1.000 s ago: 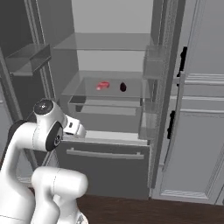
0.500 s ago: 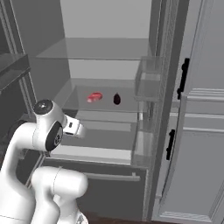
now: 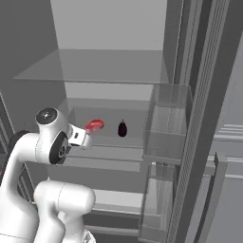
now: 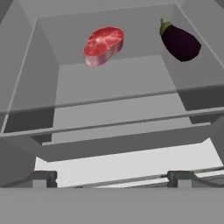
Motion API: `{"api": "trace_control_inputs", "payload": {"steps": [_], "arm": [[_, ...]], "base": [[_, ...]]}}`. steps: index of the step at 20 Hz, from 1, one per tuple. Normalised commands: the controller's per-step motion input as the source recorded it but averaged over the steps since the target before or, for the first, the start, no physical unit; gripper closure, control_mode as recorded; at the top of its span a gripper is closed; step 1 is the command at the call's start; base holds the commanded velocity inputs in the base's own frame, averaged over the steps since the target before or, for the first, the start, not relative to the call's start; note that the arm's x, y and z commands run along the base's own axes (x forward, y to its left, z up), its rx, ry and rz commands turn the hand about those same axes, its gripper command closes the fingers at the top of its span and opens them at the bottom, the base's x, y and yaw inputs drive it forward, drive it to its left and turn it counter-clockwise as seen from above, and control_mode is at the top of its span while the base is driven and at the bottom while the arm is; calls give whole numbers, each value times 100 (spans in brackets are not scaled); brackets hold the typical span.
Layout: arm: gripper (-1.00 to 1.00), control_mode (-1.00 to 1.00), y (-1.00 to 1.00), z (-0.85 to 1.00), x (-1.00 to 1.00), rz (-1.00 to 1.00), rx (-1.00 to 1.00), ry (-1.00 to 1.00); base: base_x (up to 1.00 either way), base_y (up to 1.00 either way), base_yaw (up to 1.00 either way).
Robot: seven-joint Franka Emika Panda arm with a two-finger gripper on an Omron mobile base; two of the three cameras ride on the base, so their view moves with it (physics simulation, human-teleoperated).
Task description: Place one eggplant and one steak in each tupperware on the nearby counter, to pack two identical lunches.
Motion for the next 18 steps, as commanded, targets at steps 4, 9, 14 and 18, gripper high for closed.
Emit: {"api": "trace_control_inputs", "payload": {"steps": [4,9,14,18], "arm": [[-100,-100,2,29,41,0,0,5],[-100,-100,37,43,81,0,0,0],[-100,-100,26,53,59,0,0,-5],[-100,-100,0,13,14,0,0,-8]], "base": [[16,0,0],[0,0,0],[0,0,0],[0,0,0]]}}
